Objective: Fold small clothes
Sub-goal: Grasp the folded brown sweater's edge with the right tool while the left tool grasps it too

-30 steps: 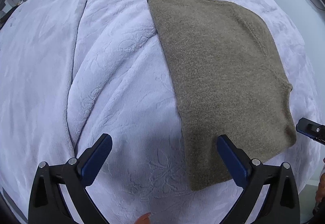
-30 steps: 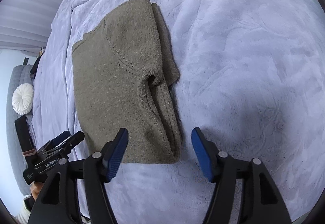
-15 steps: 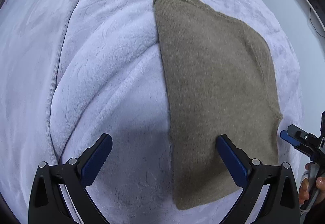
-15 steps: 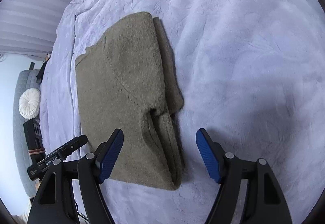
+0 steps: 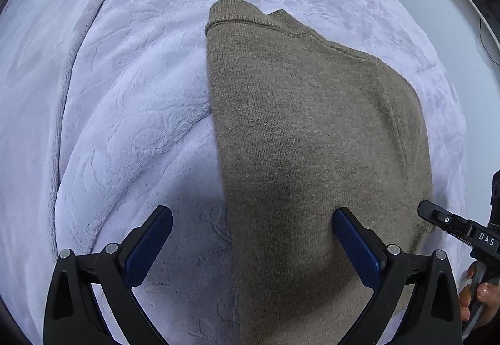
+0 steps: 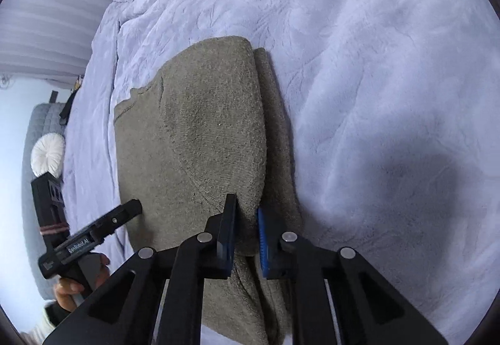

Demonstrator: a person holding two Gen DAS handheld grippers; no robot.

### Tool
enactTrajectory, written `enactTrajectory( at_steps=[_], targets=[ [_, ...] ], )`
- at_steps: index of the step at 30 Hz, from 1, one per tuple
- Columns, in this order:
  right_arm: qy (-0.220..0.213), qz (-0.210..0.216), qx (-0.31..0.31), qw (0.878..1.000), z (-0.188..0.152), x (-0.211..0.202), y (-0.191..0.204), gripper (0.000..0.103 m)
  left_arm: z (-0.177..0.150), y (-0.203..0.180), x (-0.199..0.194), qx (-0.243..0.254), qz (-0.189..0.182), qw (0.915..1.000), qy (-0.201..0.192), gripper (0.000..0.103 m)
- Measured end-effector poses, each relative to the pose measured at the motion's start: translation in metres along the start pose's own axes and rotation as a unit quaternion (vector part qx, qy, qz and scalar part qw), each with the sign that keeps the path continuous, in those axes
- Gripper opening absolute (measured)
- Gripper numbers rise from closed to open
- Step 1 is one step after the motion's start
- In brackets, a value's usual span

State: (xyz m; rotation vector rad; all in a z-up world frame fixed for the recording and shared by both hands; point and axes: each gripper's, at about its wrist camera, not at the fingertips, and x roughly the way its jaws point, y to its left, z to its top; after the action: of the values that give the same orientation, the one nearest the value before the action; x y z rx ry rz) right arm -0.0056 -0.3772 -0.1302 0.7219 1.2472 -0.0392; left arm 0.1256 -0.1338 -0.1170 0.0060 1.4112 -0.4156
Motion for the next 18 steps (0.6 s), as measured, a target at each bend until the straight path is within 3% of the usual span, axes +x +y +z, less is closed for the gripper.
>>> enactTrajectory(
  at_steps=[4, 11, 15, 18],
  targets=[
    [0.014, -0.034, 0.001, 0.999, 0.0, 0.012, -0.01, 0.009, 0.002, -0.005, 0.008, 0.001, -0.004, 1.0, 0.009, 0.103],
    [0.022, 0.015, 0.012, 1.0, 0.006, 0.001, -0.021, 0.015, 0.004, -0.002, 0.008, 0.003, -0.007, 0.9999, 0.013, 0.103],
    [0.015, 0.029, 0.014, 0.999, 0.01, -0.004, -0.026, 0.044, 0.003, -0.001, 0.009, 0.001, -0.009, 0.9999, 0.013, 0.103],
    [0.016, 0.049, 0.031, 0.998, 0.013, -0.001, -0.034, 0.046, 0.0, 0.002, 0.008, 0.001, -0.009, 0.9999, 0.013, 0.103]
  ],
)
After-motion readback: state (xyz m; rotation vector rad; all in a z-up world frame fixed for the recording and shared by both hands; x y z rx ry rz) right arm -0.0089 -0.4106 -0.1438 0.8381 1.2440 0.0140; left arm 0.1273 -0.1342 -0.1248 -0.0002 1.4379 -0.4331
